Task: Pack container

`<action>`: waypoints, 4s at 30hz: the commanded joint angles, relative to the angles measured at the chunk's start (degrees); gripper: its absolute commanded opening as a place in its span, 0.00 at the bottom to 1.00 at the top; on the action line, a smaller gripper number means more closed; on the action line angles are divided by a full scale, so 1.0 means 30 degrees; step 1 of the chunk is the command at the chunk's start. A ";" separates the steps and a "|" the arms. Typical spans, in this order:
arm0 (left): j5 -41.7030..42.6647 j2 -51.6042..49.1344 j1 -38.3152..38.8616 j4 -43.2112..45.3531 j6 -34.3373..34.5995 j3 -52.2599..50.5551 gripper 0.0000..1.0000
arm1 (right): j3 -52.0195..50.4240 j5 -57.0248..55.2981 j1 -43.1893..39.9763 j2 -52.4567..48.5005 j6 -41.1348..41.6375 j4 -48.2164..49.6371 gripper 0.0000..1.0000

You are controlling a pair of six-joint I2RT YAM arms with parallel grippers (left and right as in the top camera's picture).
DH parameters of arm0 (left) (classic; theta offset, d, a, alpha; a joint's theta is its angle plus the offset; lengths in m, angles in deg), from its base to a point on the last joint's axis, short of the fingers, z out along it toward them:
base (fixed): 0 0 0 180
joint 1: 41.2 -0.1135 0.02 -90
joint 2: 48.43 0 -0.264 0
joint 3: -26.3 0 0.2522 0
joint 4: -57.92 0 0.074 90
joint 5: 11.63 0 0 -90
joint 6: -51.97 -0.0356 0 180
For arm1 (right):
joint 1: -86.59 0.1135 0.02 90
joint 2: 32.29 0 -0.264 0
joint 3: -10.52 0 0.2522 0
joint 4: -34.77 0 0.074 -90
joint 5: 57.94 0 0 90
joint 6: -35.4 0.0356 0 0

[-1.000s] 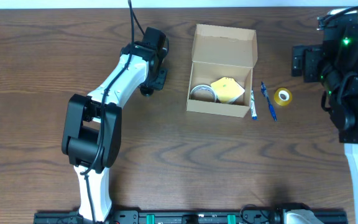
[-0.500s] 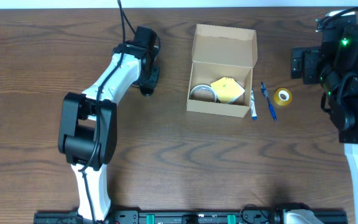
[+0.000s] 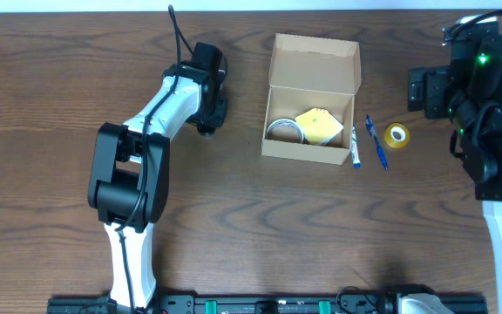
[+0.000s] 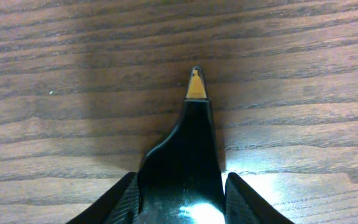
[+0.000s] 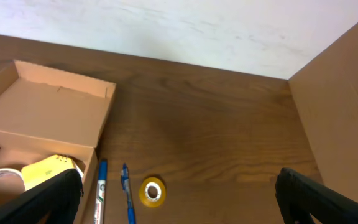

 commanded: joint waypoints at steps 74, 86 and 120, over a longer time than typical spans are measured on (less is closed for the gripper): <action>0.0124 -0.0612 0.1668 -0.5144 -0.1246 0.7169 0.34 | 0.0372 -0.0007 0.0146 -0.0823 -0.0007 -0.0226 0.99; 0.0124 -0.0612 0.2674 -0.6674 -0.2018 1.0375 0.34 | 0.0372 -0.0007 0.0146 -0.0823 0.0000 -0.0204 0.98; 0.0911 -0.0838 0.5690 -0.4218 -0.3592 1.0499 0.31 | 0.0372 -0.0073 0.1027 -0.0823 0.0022 -0.0131 0.97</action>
